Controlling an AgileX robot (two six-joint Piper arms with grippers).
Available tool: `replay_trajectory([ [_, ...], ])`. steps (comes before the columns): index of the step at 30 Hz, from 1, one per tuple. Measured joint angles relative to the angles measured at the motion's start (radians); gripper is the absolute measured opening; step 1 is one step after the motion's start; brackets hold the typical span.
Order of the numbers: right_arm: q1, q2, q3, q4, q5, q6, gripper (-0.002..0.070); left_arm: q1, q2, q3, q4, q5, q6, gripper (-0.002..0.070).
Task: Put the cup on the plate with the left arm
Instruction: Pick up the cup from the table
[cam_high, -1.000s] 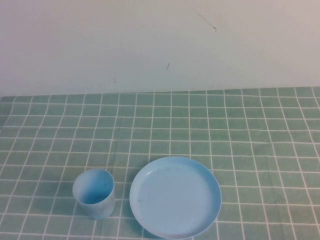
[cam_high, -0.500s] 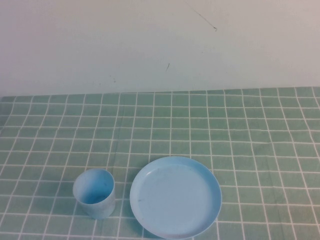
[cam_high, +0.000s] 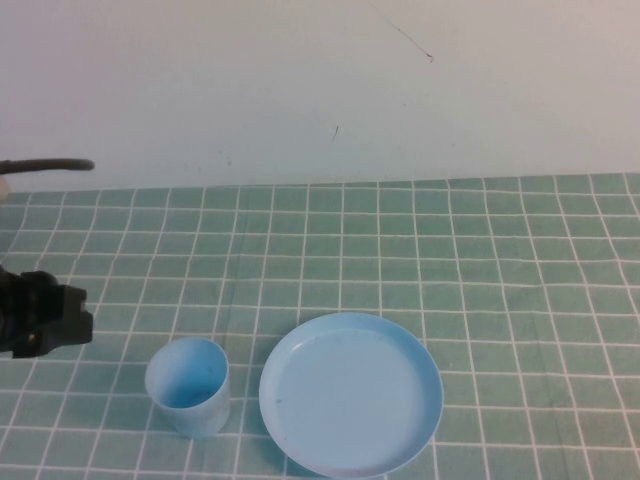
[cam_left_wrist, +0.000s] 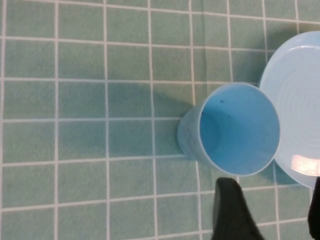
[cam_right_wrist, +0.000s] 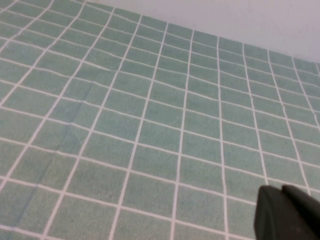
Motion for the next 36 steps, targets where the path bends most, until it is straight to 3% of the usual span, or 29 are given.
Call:
replay_trajectory([
  [2, 0.0, 0.0, 0.0, 0.0, 0.0, 0.0, -0.0002, 0.0, 0.034, -0.002, -0.031, -0.019, 0.009, 0.034],
  [6, 0.0, 0.0, 0.0, 0.0, 0.0, 0.0, -0.0002, 0.0, 0.1, -0.002, -0.04, -0.052, 0.016, 0.0385],
  [12, 0.0, 0.0, 0.0, 0.0, 0.0, 0.0, -0.0002, -0.013, 0.213, -0.002, -0.036, -0.087, 0.039, 0.0395],
  [20, 0.0, 0.0, 0.0, 0.0, 0.0, 0.0, -0.0002, -0.159, 0.362, -0.002, 0.026, -0.181, 0.006, 0.0395],
  [29, 0.0, 0.0, 0.0, 0.0, 0.0, 0.0, -0.0002, -0.238, 0.518, -0.036, 0.22, -0.214, -0.135, 0.0393],
  [33, 0.0, 0.0, 0.0, 0.0, 0.0, 0.0, -0.0002, -0.24, 0.571, -0.036, 0.261, -0.223, -0.178, 0.0309],
  [36, 0.0, 0.0, 0.0, 0.0, 0.0, 0.0, -0.0002, -0.24, 0.591, -0.036, 0.261, -0.225, -0.178, 0.0129],
])
